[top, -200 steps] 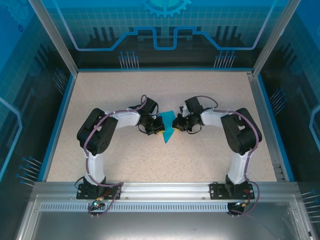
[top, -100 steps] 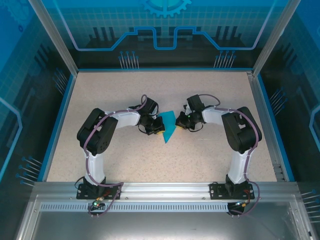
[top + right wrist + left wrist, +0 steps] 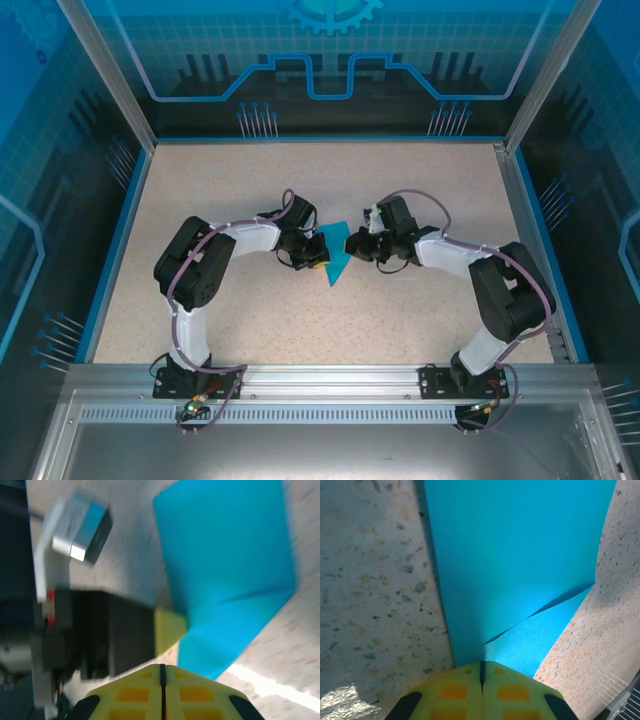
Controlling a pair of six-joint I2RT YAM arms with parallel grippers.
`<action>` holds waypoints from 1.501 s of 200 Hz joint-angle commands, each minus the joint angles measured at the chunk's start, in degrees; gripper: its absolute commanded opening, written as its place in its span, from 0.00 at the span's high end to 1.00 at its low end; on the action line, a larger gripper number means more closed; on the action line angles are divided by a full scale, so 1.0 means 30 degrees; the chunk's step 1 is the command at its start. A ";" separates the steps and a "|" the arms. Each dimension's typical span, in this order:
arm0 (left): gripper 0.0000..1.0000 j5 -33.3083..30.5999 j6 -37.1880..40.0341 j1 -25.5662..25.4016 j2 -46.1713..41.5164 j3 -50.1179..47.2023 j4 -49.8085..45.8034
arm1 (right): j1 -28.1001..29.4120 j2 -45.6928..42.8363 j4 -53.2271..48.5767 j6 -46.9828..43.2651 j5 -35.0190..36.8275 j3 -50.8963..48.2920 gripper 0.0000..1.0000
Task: Fold a paper plane with a square sheet of paper (pick it up from the middle)
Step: Third fold the triangle at the center of the table.
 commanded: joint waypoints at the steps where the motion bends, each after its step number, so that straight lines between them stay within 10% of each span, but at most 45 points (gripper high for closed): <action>1: 1.00 -0.1532 0.0200 0.0020 0.1036 -0.0464 -0.1978 | 0.0952 -0.0168 0.0984 0.1463 -0.1467 -0.1209 0.92; 300: 1.00 -0.1766 0.0071 -0.0032 0.1008 -0.0839 -0.1683 | 0.2563 0.3459 -0.0480 0.0474 -0.1341 -0.0091 0.92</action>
